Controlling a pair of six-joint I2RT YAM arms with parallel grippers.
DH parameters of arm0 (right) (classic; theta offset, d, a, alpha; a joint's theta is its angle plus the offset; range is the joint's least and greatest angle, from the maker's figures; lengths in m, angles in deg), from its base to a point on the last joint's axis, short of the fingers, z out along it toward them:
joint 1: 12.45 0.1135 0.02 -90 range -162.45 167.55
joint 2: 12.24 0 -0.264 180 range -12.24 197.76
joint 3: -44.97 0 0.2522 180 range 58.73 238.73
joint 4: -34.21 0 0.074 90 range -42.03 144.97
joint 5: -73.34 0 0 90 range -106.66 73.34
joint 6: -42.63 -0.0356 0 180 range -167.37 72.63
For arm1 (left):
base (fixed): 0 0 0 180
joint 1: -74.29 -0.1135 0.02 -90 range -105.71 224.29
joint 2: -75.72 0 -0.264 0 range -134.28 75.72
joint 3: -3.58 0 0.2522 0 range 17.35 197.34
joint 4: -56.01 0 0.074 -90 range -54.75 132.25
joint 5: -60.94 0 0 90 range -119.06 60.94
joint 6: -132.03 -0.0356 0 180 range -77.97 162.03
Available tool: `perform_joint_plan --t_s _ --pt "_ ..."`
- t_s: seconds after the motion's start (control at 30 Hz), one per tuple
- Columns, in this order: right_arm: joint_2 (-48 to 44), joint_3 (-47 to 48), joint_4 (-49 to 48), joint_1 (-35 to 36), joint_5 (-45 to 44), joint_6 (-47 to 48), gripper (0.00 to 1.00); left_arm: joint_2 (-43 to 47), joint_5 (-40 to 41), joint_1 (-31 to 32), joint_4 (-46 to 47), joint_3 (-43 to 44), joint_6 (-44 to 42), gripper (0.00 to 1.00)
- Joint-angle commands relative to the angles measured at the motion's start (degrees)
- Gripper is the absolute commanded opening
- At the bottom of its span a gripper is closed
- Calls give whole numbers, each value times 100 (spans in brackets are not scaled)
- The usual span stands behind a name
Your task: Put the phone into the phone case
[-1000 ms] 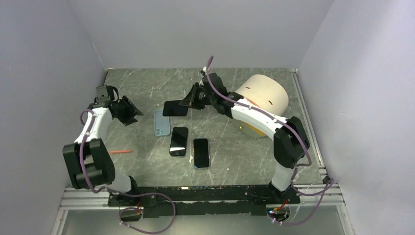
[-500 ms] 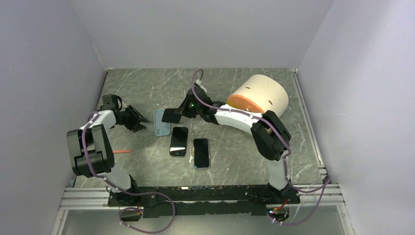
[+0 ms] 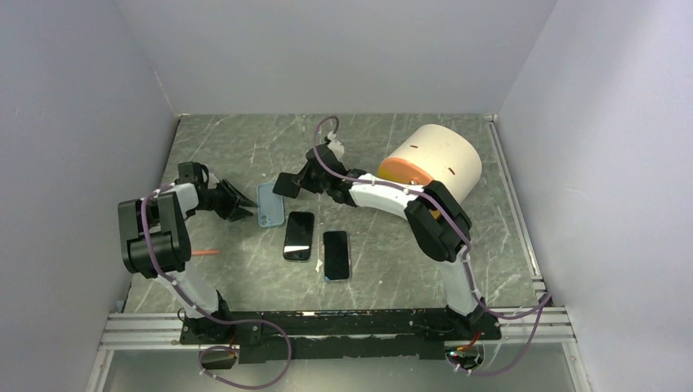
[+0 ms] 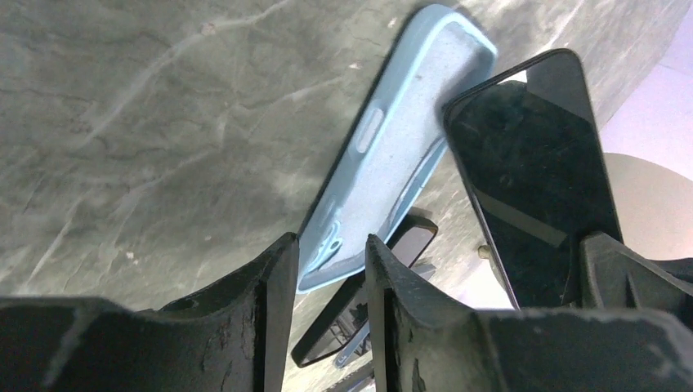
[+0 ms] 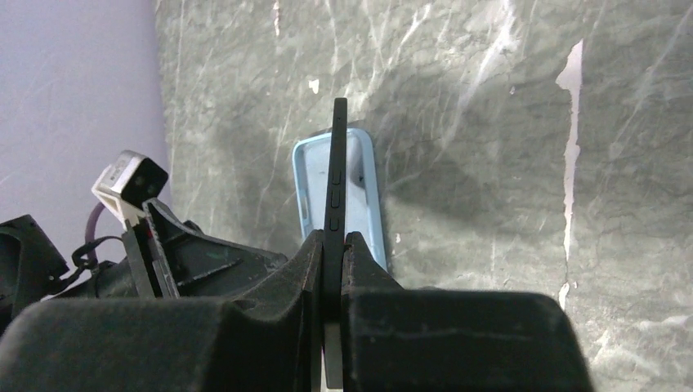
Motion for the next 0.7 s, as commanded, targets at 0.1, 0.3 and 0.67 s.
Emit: perform_joint_plan --t_s 0.1,0.3,0.67 --pt "82 364 -375 188 -466 29 2 -367 -322 221 178 176 79 39" --pt "41 105 -416 322 -343 195 7 -496 -528 300 277 225 62 34" --pt "-112 -452 -240 542 -29 373 11 -508 -754 323 504 139 141 24"
